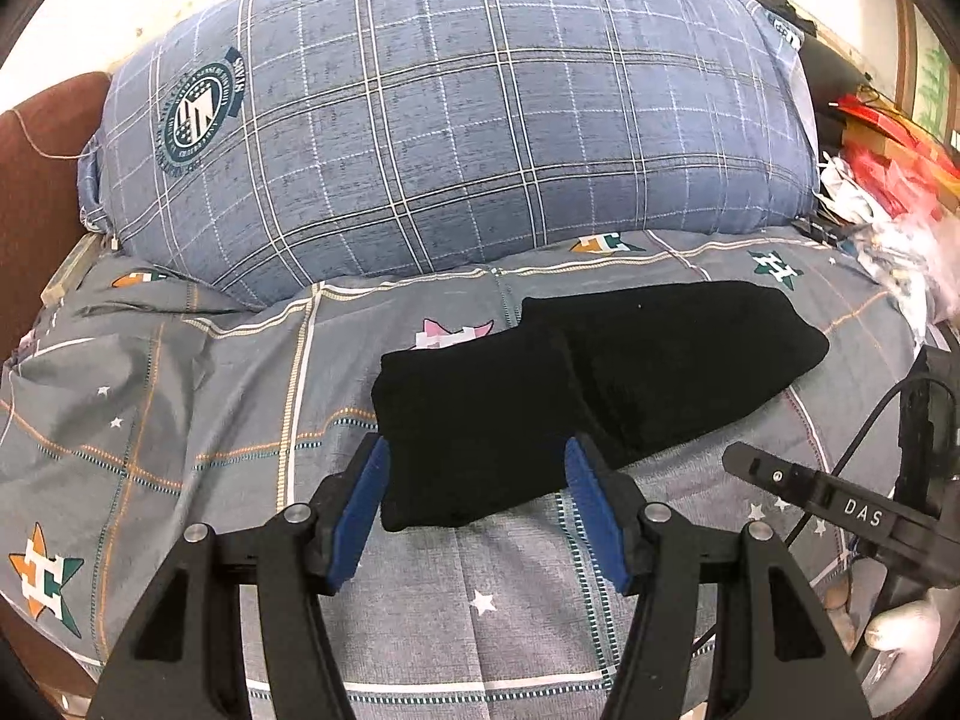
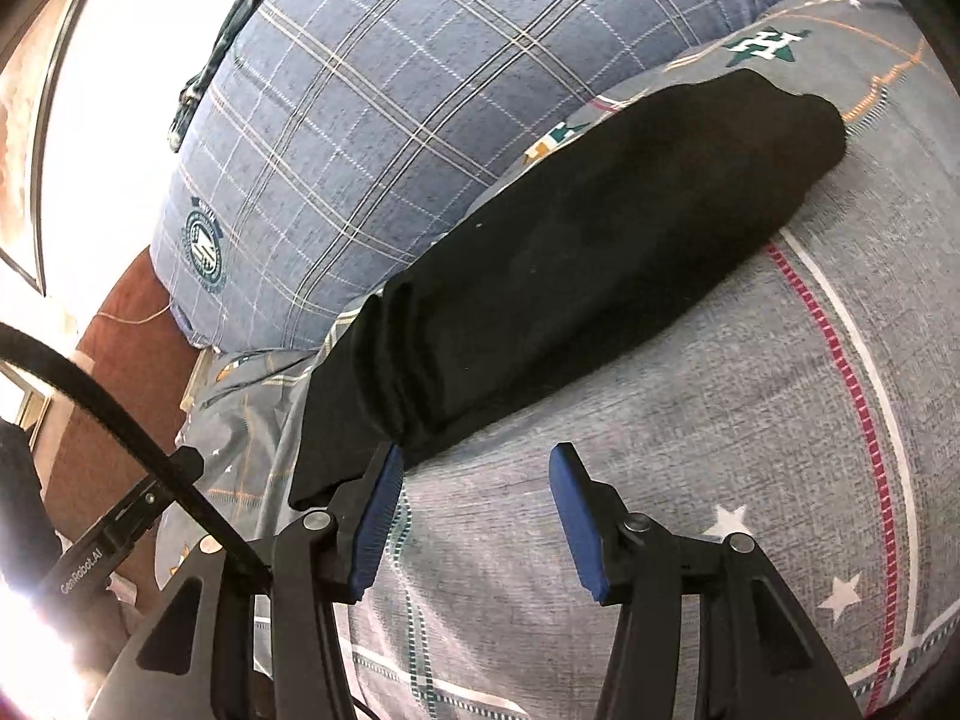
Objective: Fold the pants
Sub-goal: 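Open both grippers and release the folded black pants onto the sheet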
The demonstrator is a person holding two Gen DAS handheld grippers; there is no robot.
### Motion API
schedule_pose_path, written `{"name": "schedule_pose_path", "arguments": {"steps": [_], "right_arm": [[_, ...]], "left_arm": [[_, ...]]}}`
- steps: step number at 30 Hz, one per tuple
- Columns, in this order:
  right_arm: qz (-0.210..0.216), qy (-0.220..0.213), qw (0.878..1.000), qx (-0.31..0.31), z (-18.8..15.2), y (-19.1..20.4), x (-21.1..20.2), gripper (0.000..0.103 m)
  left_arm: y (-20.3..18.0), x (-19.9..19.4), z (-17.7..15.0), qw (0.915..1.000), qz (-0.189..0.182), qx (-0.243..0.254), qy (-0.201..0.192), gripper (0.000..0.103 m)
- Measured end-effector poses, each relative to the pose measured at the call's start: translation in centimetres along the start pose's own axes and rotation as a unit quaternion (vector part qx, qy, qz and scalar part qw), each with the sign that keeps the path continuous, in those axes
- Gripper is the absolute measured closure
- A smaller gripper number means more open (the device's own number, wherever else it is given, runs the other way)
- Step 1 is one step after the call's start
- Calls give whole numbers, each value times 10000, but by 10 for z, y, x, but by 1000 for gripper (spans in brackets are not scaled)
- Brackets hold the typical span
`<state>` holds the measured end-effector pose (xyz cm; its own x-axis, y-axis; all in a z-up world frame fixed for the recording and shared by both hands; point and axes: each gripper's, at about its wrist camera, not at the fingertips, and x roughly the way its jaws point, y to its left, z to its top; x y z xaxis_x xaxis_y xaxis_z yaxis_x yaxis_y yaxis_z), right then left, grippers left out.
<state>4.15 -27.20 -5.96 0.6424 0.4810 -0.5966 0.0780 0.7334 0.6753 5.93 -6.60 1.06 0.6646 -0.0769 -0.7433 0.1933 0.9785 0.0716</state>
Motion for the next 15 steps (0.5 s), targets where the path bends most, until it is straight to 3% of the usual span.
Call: {"name": "schedule_pose_path", "arguments": {"steps": [9,12,15], "right_arm": [[-44,-128,9996,234,8,-22,-2,47],[-82,-202,9992,320,10,-32,-7,47],[-254,-392,9981,401,17,-44,-18,47]], "left_arm": [[-17,16,6,9997,-28,155,182,43],[-25,24,15,9991,-249,203,280,43],[-37,33,35,9966,-694,272,346,42]]}}
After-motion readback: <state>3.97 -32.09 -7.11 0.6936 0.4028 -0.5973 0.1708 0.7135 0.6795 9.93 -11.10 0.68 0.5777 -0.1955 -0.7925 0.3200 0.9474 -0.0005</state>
